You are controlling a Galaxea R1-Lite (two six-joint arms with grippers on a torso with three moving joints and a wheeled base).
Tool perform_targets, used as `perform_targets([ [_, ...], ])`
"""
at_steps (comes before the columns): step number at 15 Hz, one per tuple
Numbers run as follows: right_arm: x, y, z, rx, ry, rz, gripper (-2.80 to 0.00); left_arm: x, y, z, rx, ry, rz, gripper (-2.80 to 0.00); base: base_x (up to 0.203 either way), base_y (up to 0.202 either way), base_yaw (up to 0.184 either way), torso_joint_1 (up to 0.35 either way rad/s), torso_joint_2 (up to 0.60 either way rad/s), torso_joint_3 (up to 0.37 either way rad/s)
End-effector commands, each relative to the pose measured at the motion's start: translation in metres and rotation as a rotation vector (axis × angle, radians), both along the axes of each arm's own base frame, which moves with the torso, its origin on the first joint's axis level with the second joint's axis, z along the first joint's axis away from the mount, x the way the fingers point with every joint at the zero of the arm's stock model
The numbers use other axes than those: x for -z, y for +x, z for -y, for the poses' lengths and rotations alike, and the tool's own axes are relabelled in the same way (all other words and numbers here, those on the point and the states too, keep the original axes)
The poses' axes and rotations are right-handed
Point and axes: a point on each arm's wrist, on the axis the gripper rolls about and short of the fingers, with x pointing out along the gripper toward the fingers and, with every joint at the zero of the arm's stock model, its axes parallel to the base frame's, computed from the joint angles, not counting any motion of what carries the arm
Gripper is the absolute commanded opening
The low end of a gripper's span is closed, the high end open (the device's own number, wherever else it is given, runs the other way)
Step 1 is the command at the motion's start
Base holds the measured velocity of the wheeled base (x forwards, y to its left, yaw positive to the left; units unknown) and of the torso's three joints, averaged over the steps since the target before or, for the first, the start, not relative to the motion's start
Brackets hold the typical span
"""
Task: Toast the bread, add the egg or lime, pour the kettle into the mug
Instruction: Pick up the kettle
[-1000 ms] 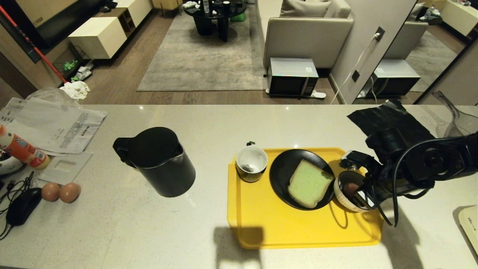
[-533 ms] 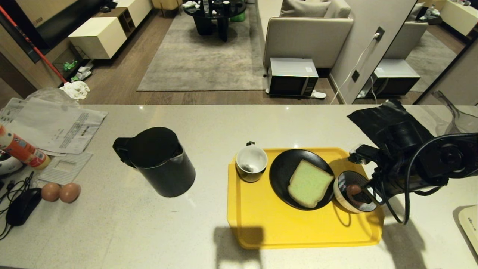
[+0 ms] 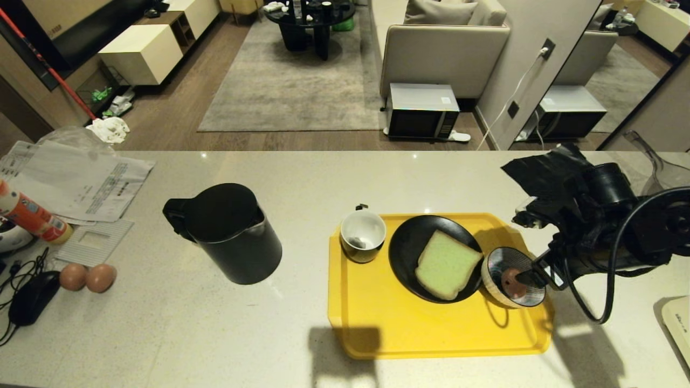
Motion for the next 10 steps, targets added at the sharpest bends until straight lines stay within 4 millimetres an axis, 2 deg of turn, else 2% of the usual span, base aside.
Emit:
perform_targets([
  [1,-0.017,-0.009,0.002,0.001,0.003,0.055,0.00,0.000,0.000,0.000,0.000,0.000,0.001,-2.80,0.000,0.000,0.000,0.000,0.00,0.000],
  [2,-0.023,-0.012,0.002,0.001,0.005,0.075,0.00,0.000,0.000,0.000,0.000,0.001,0.001,-2.80,0.000,0.000,0.000,0.000,0.00,0.000],
  [3,-0.031,-0.017,0.003,0.004,0.007,0.101,-1.08,0.000,0.000,0.000,0.000,0.002,0.001,-2.80,0.000,0.000,0.000,0.000,0.00,0.000],
  [4,-0.038,-0.021,0.005,0.010,0.009,0.128,-2.80,0.000,0.000,0.000,-0.002,0.000,0.001,-2.80,0.000,0.000,0.000,0.000,0.00,0.000],
  [10,-0.075,-0.051,0.010,0.022,0.019,0.266,-2.80,0.000,0.000,0.000,0.000,0.001,0.001,-2.80,0.000,0.000,0.000,0.000,0.00,0.000],
])
